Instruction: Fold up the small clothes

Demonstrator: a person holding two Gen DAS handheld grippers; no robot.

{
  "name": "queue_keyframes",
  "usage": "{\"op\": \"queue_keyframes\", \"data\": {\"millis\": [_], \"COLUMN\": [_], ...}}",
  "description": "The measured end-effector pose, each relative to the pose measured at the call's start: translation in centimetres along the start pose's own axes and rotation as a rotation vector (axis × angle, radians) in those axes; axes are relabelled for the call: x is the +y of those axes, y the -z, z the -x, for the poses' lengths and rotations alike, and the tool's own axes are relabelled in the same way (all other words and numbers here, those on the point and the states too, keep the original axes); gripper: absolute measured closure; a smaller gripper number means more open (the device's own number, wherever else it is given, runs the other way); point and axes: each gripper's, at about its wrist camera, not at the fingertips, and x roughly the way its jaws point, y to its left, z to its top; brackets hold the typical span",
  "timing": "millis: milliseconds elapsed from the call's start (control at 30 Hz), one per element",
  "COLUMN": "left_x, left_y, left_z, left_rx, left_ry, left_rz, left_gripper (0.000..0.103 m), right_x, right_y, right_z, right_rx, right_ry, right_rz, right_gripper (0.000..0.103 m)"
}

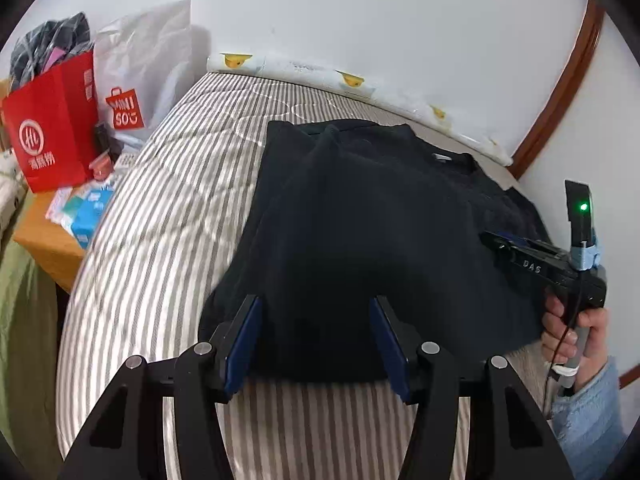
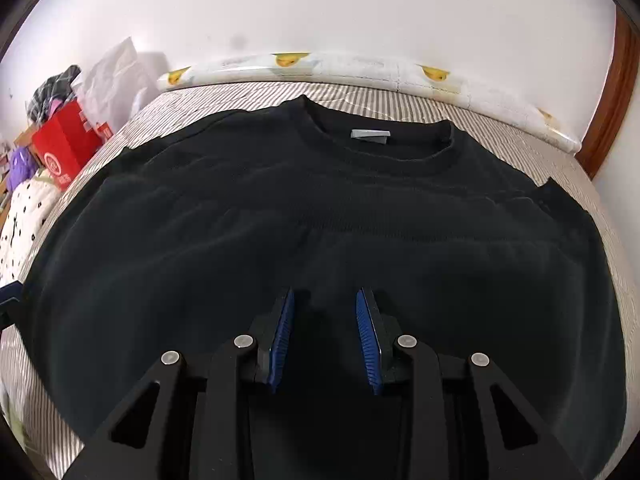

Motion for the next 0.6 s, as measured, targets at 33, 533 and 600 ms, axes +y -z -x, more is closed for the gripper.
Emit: {"op": "queue_keyframes", "data": {"millis": [33, 533, 600], "left_x": [0.1, 2.2, 2.4], "left_y": [0.4, 4.7, 4.5], "left_z": [0.3, -0.3, -0.7], "left_rx": [0.000, -0.039, -0.044], "left_ry": [0.018, 0.102, 0.142], "left_rz": [0.011, 0.188, 0.209], "left_gripper": [0.050, 0.050, 0.049], "right_x": [0.2, 1.4, 1.5], "right_y": [0.5, 8.3, 8.9], "right_z": [0.5, 5.7, 6.3], "right_rx": [-0.004, -0.059, -0.065], "right_ry": [-0.004, 0.044, 0.048], "right_rz": [0.002, 0.007, 0.007], "right_gripper": [0.071, 0.071, 0.071]}}
